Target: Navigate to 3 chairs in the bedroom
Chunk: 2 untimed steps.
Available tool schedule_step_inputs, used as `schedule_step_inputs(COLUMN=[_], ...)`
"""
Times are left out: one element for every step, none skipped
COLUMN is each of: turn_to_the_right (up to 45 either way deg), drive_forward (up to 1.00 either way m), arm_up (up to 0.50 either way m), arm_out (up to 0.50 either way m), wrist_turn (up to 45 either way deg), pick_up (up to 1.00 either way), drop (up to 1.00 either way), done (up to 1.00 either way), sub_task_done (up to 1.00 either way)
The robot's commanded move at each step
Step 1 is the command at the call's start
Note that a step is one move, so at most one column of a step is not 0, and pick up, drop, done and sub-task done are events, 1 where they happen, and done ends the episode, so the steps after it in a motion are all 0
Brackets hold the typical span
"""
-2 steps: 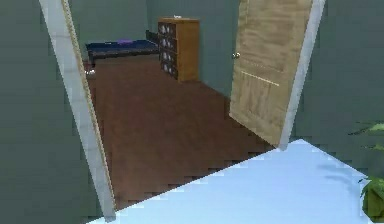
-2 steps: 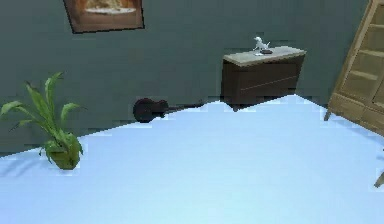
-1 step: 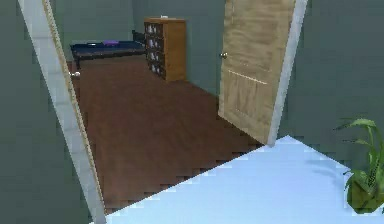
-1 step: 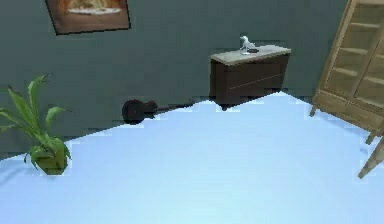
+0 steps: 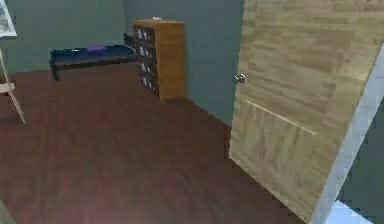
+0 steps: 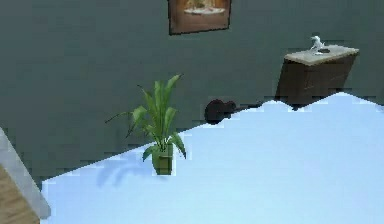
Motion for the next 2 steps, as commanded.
schedule_step_inputs(turn_to_the_right=[6.0, 0.0], drive_forward=[0.0, 0.2], arm_up=[0.0, 0.0], arm_out=[0.0, 0.0], wrist_turn=[0.0, 0.0], pick_up=[0.0, 0.0], drop=[0.0, 0.0], done=[0.0, 0.0], sub_task_done=[0.0, 0.0])
